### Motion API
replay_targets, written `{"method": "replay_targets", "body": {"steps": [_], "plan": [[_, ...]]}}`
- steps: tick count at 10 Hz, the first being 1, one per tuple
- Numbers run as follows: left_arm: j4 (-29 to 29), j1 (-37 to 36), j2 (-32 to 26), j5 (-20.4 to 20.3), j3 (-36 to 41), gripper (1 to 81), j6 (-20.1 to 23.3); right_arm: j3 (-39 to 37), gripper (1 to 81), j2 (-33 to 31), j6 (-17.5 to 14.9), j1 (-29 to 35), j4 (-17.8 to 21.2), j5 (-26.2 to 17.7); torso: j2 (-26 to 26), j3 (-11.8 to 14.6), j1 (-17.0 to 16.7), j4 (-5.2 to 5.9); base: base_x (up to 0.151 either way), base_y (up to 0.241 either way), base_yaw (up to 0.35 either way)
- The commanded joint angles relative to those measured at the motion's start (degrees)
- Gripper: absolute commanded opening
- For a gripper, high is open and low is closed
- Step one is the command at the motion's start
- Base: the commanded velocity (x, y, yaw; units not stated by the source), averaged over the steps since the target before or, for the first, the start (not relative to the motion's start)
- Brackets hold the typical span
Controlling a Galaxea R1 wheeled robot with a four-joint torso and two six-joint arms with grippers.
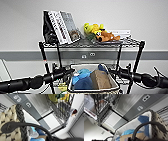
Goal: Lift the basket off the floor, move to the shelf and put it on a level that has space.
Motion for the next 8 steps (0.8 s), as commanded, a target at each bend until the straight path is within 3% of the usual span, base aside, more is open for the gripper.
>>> {"method": "replay_targets", "body": {"steps": [1, 8], "plan": [[2.47, -11.47, 3.37, -1.57, -2.14, 1.0, -1.30, -1.45, 1.0, 1.70, 2.07, 13.09, -1.32, 5.96, 0.00, 0.02, 0.00, 0.00, 0.000, 0.000, 0.000], [2.47, -17.44, 10.30, 4.05, -13.03, 1.0, -3.23, -11.28, 1.0, 8.01, 2.77, 18.80, -1.41, 2.20, 0.05, -0.05, 0.02, 0.00, 0.000, 0.000, 0.000]]}}
